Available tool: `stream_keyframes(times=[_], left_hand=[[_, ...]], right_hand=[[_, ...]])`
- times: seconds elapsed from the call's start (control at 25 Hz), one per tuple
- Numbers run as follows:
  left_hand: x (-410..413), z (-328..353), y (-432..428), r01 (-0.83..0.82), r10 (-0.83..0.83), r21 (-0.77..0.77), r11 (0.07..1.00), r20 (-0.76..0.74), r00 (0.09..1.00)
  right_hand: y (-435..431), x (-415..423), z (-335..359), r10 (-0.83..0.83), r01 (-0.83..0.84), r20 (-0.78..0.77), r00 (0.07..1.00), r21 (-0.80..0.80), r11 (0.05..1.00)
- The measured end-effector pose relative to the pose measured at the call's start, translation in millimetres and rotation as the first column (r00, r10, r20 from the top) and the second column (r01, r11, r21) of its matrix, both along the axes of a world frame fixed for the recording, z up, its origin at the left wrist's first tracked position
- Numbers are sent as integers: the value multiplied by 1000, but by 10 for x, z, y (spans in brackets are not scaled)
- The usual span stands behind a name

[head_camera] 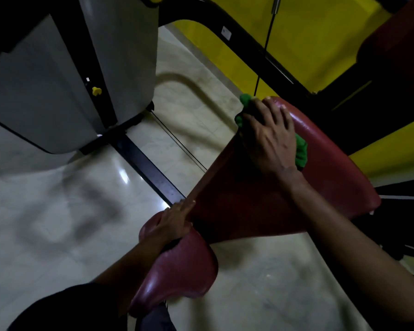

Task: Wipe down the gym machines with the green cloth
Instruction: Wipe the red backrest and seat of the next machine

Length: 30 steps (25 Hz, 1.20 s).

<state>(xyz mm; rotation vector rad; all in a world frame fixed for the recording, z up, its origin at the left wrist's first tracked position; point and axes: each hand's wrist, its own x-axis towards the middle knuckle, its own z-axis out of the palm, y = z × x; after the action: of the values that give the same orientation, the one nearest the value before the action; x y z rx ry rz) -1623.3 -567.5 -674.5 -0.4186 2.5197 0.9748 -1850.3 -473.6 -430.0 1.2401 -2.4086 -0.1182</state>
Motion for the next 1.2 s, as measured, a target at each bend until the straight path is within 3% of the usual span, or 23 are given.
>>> stream_keyframes(times=[0.16,0.28,0.44,0.52,0.68,0.96,1.2], left_hand=[[294,-442,-70,103,-87,-55,993,233,969],[545,-643,-147,161,-114,-133,978,308,945],[649,-633,-171,230,-166,-186,955,309,937],[629,-594,-207,252,-180,-186,950,334,925],[617,-526,-142,269,-183,-215,939,350,919],[667,-570,-178,306,-214,-282,909,315,925],[689,-658,-156,261,-184,-313,913,257,949]], right_hand=[[-273,64,-180,-6,2,15,1000,236,972],[-360,162,-305,4,-12,21,1000,380,925],[-359,475,-603,84,-125,104,991,494,861],[-271,357,-377,83,-133,133,988,430,893],[-247,20,32,-4,-3,23,1000,298,954],[-560,407,-584,-7,0,11,1000,539,842],[-706,848,-1516,-119,18,84,989,741,671]])
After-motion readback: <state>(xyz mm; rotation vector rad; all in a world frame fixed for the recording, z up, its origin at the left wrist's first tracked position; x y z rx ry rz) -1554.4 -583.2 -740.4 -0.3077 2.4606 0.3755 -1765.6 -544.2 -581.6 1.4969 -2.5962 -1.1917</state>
